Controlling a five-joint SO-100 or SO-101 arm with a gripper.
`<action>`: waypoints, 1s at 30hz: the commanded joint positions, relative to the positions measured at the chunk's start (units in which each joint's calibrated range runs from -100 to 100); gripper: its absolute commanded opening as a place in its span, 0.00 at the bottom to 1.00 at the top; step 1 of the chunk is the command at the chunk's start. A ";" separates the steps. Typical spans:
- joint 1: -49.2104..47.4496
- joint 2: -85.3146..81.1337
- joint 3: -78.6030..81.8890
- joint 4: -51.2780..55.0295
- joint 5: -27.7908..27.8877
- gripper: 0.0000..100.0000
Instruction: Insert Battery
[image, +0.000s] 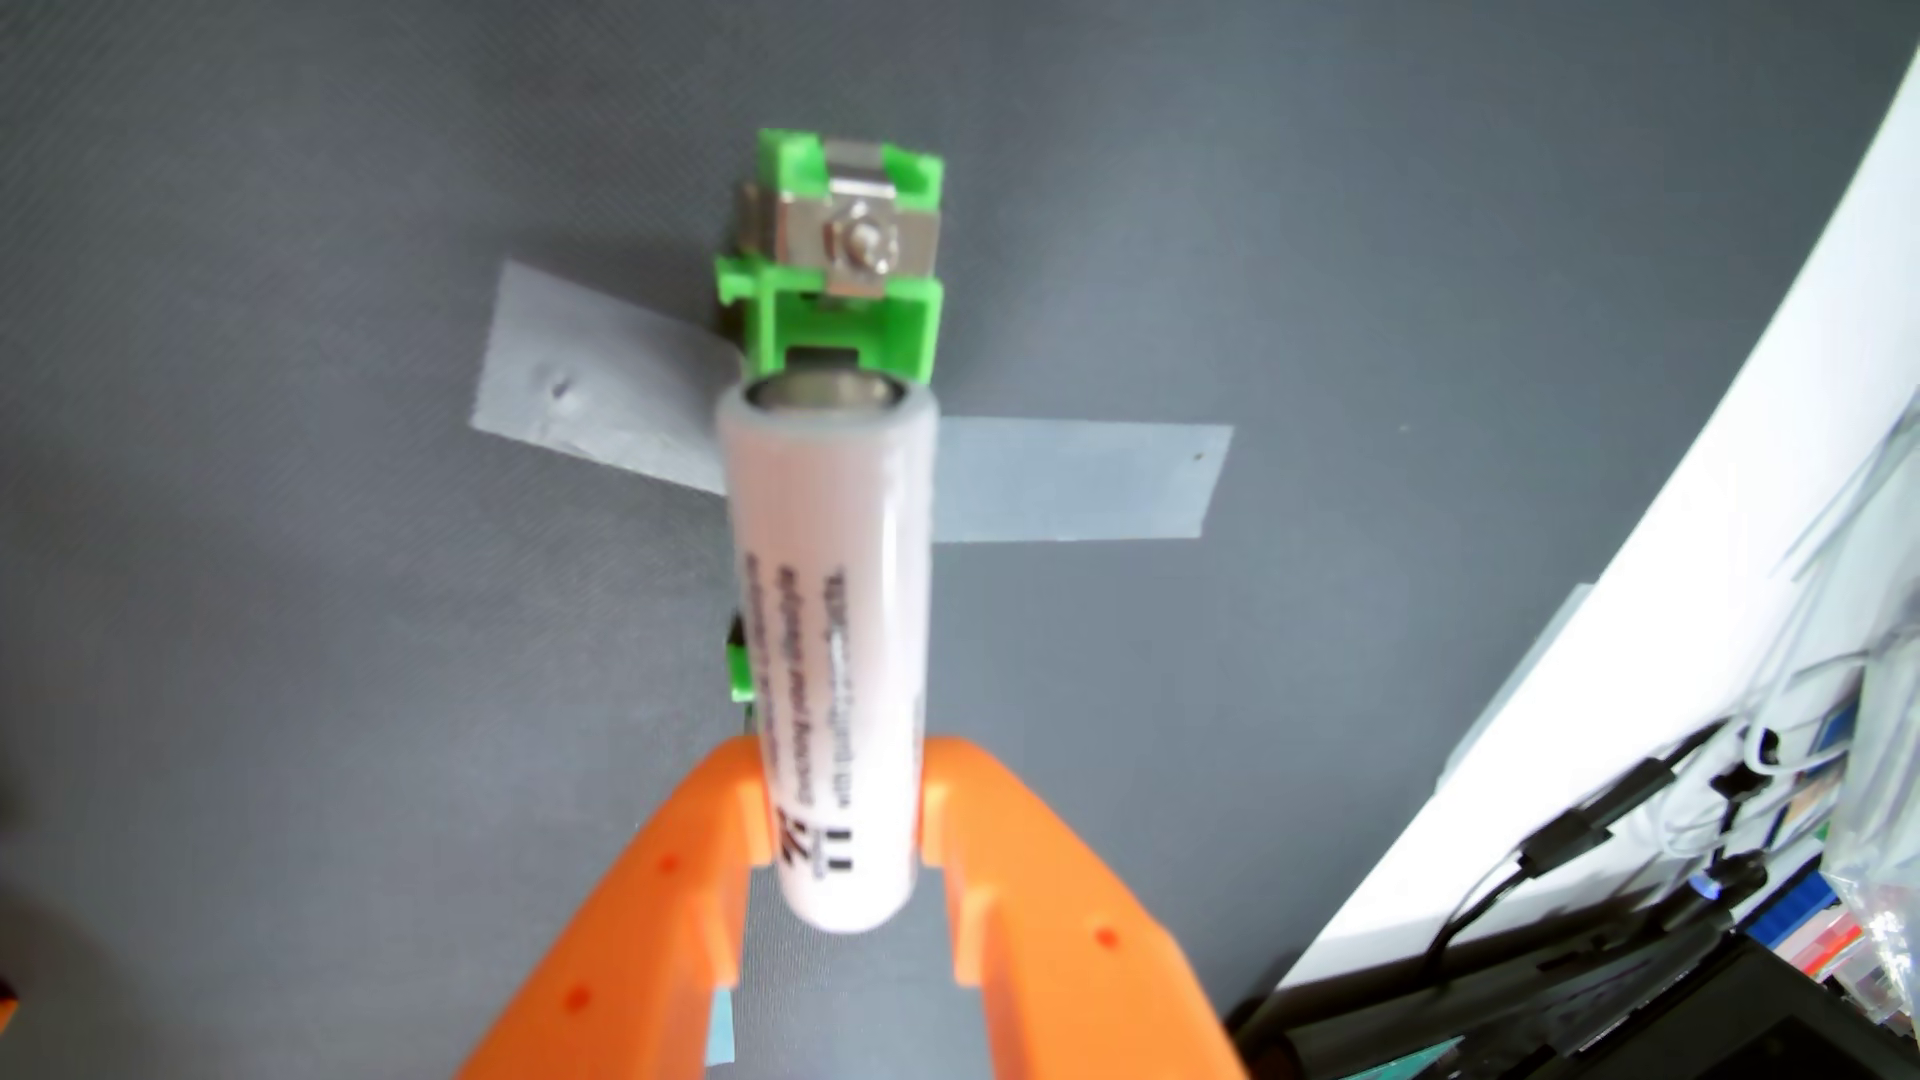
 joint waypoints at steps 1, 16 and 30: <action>0.20 -0.76 -0.25 -1.25 -0.14 0.01; 1.03 -0.84 5.96 -8.10 0.63 0.01; 1.38 -0.84 6.50 -8.78 1.66 0.01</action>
